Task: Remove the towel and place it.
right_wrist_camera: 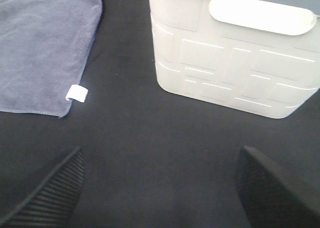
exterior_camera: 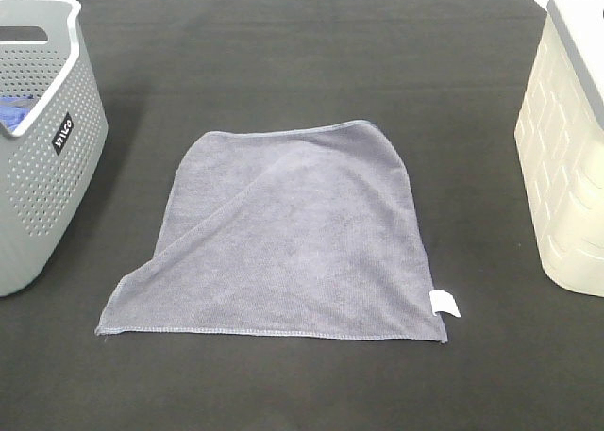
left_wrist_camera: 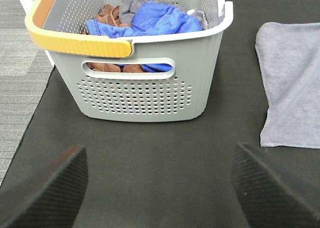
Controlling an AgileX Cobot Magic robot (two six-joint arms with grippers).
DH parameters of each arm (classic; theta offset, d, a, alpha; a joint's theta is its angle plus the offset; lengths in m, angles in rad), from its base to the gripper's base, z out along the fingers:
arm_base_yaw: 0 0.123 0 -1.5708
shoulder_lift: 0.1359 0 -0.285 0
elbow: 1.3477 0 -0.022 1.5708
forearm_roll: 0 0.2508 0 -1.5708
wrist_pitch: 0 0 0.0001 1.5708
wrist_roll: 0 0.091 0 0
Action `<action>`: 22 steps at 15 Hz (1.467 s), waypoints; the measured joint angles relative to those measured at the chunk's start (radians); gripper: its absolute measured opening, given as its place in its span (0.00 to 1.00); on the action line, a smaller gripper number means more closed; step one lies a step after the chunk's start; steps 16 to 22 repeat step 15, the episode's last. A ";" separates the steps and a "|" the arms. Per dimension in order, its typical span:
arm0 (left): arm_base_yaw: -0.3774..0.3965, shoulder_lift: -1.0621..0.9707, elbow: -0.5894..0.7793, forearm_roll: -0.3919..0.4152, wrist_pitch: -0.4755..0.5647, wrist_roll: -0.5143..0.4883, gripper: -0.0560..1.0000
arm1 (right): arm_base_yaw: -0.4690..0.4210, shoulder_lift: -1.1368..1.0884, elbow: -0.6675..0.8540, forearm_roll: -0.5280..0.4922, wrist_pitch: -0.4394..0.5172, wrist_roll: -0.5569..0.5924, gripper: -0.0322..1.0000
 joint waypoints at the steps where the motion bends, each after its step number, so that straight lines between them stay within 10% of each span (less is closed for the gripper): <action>1: 0.000 0.000 0.000 -0.001 0.000 0.000 0.75 | 0.000 0.000 0.000 -0.006 0.000 -0.008 0.76; 22: 0.000 0.000 0.000 -0.003 0.000 -0.001 0.75 | 0.000 0.000 0.000 0.010 0.000 -0.015 0.76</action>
